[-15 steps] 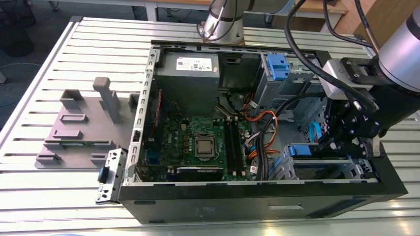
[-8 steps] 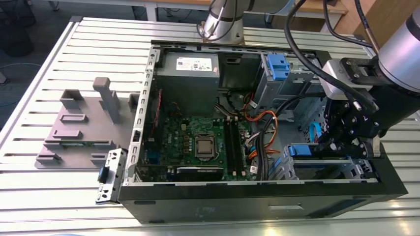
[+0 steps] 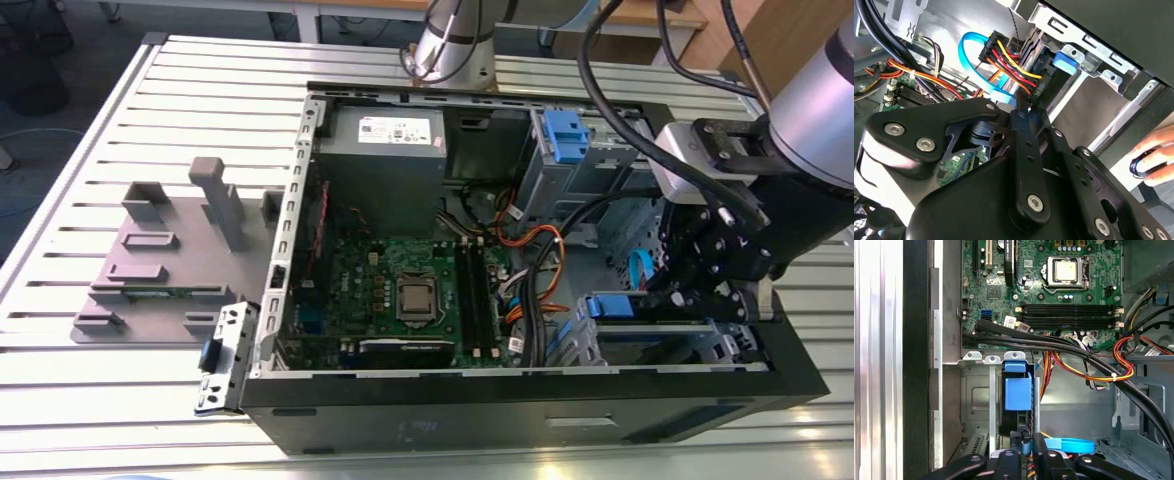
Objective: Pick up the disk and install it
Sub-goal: 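Insert the second disk wire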
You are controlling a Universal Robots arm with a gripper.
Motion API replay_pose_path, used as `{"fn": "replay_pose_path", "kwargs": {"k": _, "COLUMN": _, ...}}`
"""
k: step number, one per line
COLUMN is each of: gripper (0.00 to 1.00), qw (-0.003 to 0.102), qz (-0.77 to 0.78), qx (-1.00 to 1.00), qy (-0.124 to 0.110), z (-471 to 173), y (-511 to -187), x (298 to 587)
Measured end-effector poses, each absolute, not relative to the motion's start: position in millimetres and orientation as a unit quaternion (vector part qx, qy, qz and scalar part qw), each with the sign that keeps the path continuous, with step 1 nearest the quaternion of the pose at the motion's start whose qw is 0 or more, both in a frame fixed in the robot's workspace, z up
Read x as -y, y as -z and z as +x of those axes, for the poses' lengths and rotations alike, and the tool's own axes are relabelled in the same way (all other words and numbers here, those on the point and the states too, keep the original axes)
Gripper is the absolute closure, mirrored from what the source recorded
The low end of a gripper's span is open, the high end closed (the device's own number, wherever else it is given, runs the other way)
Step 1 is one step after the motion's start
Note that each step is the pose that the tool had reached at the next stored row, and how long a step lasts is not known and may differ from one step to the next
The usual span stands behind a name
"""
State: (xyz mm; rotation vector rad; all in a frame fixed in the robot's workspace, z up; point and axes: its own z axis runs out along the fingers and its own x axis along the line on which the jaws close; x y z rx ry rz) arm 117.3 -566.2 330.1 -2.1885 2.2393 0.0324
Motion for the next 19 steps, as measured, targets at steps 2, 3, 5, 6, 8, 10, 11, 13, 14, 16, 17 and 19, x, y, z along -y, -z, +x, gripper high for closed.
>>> {"fn": "replay_pose_path", "kwargs": {"k": 2, "gripper": 0.76, "qw": 0.005, "qz": -0.699, "qx": -0.715, "qy": -0.01, "z": 117, "y": -331, "x": 566}}
{"fn": "replay_pose_path", "kwargs": {"k": 3, "gripper": 0.76, "qw": 0.005, "qz": -0.699, "qx": -0.715, "qy": -0.01, "z": 117, "y": -331, "x": 566}}
{"fn": "replay_pose_path", "kwargs": {"k": 5, "gripper": 0.76, "qw": 0.005, "qz": -0.699, "qx": -0.715, "qy": -0.01, "z": 117, "y": -333, "x": 566}}
{"fn": "replay_pose_path", "kwargs": {"k": 6, "gripper": 0.76, "qw": 0.005, "qz": -0.699, "qx": -0.715, "qy": -0.01, "z": 117, "y": -334, "x": 566}}
{"fn": "replay_pose_path", "kwargs": {"k": 8, "gripper": 0.76, "qw": 0.005, "qz": -0.699, "qx": -0.715, "qy": -0.01, "z": 117, "y": -337, "x": 566}}
{"fn": "replay_pose_path", "kwargs": {"k": 10, "gripper": 0.76, "qw": 0.005, "qz": -0.699, "qx": -0.715, "qy": -0.01, "z": 117, "y": -339, "x": 566}}
{"fn": "replay_pose_path", "kwargs": {"k": 11, "gripper": 0.76, "qw": 0.005, "qz": -0.699, "qx": -0.715, "qy": -0.01, "z": 117, "y": -340, "x": 566}}
{"fn": "replay_pose_path", "kwargs": {"k": 13, "gripper": 0.76, "qw": 0.005, "qz": -0.699, "qx": -0.715, "qy": -0.01, "z": 117, "y": -340, "x": 566}}
{"fn": "replay_pose_path", "kwargs": {"k": 14, "gripper": 0.76, "qw": 0.005, "qz": -0.699, "qx": -0.715, "qy": -0.01, "z": 117, "y": -340, "x": 566}}
{"fn": "replay_pose_path", "kwargs": {"k": 16, "gripper": 0.76, "qw": 0.005, "qz": -0.699, "qx": -0.715, "qy": -0.01, "z": 117, "y": -342, "x": 566}}
{"fn": "replay_pose_path", "kwargs": {"k": 17, "gripper": 0.76, "qw": 0.005, "qz": -0.699, "qx": -0.715, "qy": -0.01, "z": 117, "y": -342, "x": 566}}
{"fn": "replay_pose_path", "kwargs": {"k": 19, "gripper": 0.76, "qw": 0.005, "qz": -0.699, "qx": -0.715, "qy": -0.011, "z": 117, "y": -343, "x": 566}}
